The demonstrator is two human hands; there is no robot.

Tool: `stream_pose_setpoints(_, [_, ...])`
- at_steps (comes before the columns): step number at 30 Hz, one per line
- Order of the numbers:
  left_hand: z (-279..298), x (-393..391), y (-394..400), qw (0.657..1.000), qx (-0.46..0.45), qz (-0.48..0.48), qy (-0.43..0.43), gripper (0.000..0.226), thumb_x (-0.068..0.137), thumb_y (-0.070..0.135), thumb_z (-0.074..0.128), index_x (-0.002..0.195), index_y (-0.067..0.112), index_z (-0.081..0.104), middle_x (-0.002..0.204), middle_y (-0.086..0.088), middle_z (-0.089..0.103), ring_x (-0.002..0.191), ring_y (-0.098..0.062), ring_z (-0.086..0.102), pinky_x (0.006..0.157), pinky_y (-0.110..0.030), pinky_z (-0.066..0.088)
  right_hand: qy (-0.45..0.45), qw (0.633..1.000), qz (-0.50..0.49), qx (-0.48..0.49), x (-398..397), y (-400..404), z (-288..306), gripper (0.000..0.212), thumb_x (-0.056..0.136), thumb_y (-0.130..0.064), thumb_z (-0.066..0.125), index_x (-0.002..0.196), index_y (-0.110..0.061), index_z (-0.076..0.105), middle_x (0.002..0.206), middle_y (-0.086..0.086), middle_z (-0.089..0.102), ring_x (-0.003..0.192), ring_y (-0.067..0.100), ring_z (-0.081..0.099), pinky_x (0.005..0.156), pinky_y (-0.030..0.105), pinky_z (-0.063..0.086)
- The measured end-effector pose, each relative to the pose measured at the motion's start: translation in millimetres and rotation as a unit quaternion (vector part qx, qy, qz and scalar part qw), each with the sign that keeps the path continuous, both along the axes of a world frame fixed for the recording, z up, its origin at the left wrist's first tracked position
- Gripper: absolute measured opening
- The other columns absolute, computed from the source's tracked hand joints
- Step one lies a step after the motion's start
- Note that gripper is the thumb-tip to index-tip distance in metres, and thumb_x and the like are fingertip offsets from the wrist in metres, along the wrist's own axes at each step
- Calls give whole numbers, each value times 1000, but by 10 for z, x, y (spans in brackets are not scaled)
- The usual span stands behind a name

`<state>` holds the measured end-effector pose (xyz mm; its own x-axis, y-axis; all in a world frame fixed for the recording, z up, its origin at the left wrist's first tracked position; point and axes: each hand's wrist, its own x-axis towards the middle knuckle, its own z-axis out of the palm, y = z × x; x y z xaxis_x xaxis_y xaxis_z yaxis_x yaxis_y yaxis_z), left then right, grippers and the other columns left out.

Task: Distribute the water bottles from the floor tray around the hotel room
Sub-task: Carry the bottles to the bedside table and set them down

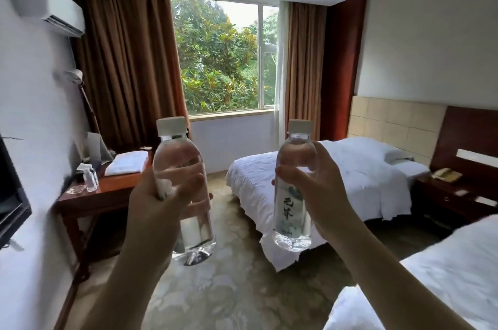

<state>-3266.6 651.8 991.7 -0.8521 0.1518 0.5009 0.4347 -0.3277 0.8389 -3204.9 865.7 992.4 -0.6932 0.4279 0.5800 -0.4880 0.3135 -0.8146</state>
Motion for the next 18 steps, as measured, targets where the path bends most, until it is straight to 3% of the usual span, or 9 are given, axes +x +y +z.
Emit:
stream_pose_setpoints(6, [58,-986,628,997,-13,-79,-12,42,53,42,76,92,30,70,76,2,73,68,-22,73,54,-26,56,-6,998,-60,-6,-775,524,42,45,59,-45,77,100,-31,62,93,-8,67,94,18,70,86,48,60])
stream_pose_setpoints(10, [10,-1634,1054,994,-25,-107,-14,44,52,40,83,93,33,71,83,1,76,73,-25,75,54,-26,56,-7,996,-91,-2,-1375,956,-42,30,66,-40,75,92,-39,61,93,-14,66,96,7,68,87,44,60])
stream_pose_setpoints(13, [-71,-2152,1426,993,-20,-110,-30,51,45,46,83,92,30,71,85,-3,77,70,-26,75,54,-26,57,-3,995,-103,-7,-1828,1331,-151,39,64,-44,74,98,-31,61,93,-12,66,95,7,68,80,33,60])
stream_pose_setpoints(16, [-114,-2713,1873,992,-34,-120,-24,35,54,35,80,88,31,73,84,-5,76,67,-25,75,53,-27,56,5,993,-115,-10,-2309,1768,-235,42,67,-41,71,105,-28,59,95,-15,65,95,4,67,69,17,58])
stream_pose_setpoints(18, [-80,-3071,2187,990,-49,-130,-17,26,61,28,77,86,33,73,82,-5,76,67,-24,74,53,-27,56,3,991,-131,-14,-2638,2058,-225,46,66,-45,71,106,-27,59,96,-18,65,97,7,67,78,25,60])
